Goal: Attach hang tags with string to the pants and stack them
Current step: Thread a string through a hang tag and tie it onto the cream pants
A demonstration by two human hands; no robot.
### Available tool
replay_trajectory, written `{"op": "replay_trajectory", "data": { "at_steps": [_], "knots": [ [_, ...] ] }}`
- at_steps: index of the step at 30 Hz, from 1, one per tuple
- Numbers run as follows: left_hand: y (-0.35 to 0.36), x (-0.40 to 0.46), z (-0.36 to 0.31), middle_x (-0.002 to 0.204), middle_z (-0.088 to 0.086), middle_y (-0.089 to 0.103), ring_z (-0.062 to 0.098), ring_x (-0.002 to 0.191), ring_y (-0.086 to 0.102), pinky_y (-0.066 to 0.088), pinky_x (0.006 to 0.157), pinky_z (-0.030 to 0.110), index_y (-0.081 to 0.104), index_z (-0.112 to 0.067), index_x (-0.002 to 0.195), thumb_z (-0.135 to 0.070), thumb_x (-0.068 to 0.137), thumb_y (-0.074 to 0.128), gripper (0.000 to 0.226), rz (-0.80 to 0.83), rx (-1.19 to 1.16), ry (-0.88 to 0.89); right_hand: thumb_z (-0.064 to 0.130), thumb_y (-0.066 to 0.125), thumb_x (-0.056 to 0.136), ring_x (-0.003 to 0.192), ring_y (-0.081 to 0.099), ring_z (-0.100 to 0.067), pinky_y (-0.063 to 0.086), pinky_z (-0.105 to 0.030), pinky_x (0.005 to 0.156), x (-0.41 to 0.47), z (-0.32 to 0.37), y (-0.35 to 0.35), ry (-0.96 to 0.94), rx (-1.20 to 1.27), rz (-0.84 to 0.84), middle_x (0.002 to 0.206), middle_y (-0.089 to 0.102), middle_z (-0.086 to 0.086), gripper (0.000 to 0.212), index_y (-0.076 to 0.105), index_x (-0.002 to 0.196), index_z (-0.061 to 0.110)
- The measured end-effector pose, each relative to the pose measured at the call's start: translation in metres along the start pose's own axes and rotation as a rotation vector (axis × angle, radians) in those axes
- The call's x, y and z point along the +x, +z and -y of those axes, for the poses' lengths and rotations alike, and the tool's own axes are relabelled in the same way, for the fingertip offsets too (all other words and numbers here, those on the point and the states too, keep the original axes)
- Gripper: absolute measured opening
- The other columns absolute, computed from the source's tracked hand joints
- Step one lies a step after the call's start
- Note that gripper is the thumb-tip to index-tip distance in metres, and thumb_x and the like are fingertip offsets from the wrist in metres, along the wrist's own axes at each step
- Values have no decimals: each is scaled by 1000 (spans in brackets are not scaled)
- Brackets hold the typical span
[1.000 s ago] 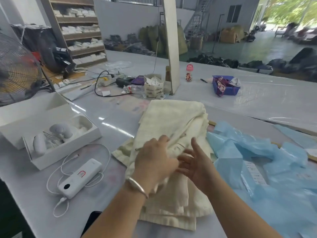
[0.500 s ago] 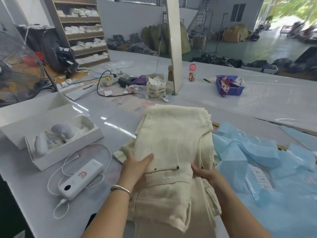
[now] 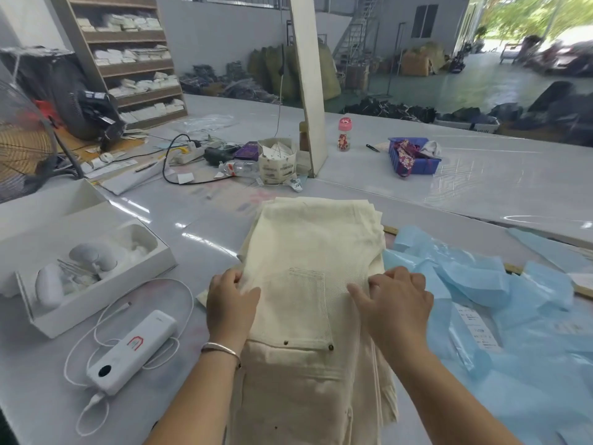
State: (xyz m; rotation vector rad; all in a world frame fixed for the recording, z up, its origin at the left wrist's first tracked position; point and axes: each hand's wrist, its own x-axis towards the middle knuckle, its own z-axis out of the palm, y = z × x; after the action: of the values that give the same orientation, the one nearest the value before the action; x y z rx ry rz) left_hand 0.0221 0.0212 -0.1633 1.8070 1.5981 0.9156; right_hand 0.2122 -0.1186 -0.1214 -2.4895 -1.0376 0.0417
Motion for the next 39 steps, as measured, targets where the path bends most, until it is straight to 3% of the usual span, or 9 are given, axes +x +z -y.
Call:
{"op": "replay_trajectory", "data": {
  "at_steps": [4, 8, 13, 16, 20, 24, 29, 34, 39],
  "knots": [
    [7, 7, 1, 120, 8, 59, 29, 107, 58, 48, 86, 35, 50, -6, 128, -36, 76, 78, 66, 150, -58, -180, 66, 64, 75, 80, 56, -24, 40, -33, 65, 24, 12, 2, 163, 268, 241, 76, 52, 1, 53, 49, 74, 15],
    [8, 11, 5, 117, 8, 63, 28, 105, 61, 51, 90, 39, 53, -6, 126, -43, 75, 78, 68, 204, -123, -242, 26, 69, 78, 75, 51, -23, 37, -32, 58, 42, 31, 3, 114, 387, 108, 73, 50, 0, 25, 50, 79, 11],
    [5, 4, 12, 118, 8, 59, 31, 112, 56, 46, 91, 36, 55, -5, 121, -43, 79, 75, 60, 97, -56, -168, -3, 62, 72, 61, 33, -17, 23, -32, 53, 38, 53, -23, -136, 564, 39, 61, 36, 0, 31, 36, 62, 10],
    [-7, 3, 14, 109, 2, 64, 25, 105, 59, 47, 92, 38, 55, -10, 124, -50, 82, 70, 60, 63, -242, -206, -2, 69, 66, 71, 50, -22, 40, -32, 65, 6, 52, -38, -199, 1179, 189, 73, 52, -18, 20, 57, 81, -6],
    [-21, 0, 16, 94, 5, 72, 23, 85, 69, 55, 73, 36, 64, -14, 108, -53, 80, 71, 49, 260, -626, -373, 23, 73, 66, 90, 67, -25, 56, -32, 70, -31, 21, -44, -15, 1862, 697, 103, 69, -14, 41, 72, 105, 11],
    [-15, -9, 11, 104, 2, 70, 19, 96, 65, 51, 84, 34, 65, -17, 107, -52, 78, 73, 46, 437, -415, -349, 49, 87, 53, 91, 70, -21, 57, -32, 71, -33, 6, -47, -18, 1939, 666, 100, 73, -7, 54, 77, 96, 18],
    [-21, -25, 2, 94, 2, 72, 18, 86, 66, 51, 78, 32, 67, -12, 98, -46, 74, 79, 44, 436, -337, -340, 60, 89, 44, 125, 49, -38, 41, -52, 101, -45, -6, -50, 62, 1928, 733, 138, 52, -20, 110, 54, 135, 10],
    [-50, -41, -5, 97, 17, 74, 23, 75, 71, 54, 67, 28, 77, -5, 92, -24, 74, 77, 26, 580, -638, -462, 10, 70, 58, 89, 70, -31, 57, -35, 65, -55, -11, -66, 37, 1662, 586, 99, 71, -19, 53, 68, 111, 3],
    [-64, -79, -5, 107, 20, 72, 31, 94, 71, 59, 76, 38, 75, -5, 106, -33, 60, 87, 55, 874, -1111, -504, 6, 60, 40, 69, 68, -31, 55, -31, 55, -82, -45, -100, 70, 1647, 604, 75, 70, -16, 42, 76, 78, 4]
  ]
}}
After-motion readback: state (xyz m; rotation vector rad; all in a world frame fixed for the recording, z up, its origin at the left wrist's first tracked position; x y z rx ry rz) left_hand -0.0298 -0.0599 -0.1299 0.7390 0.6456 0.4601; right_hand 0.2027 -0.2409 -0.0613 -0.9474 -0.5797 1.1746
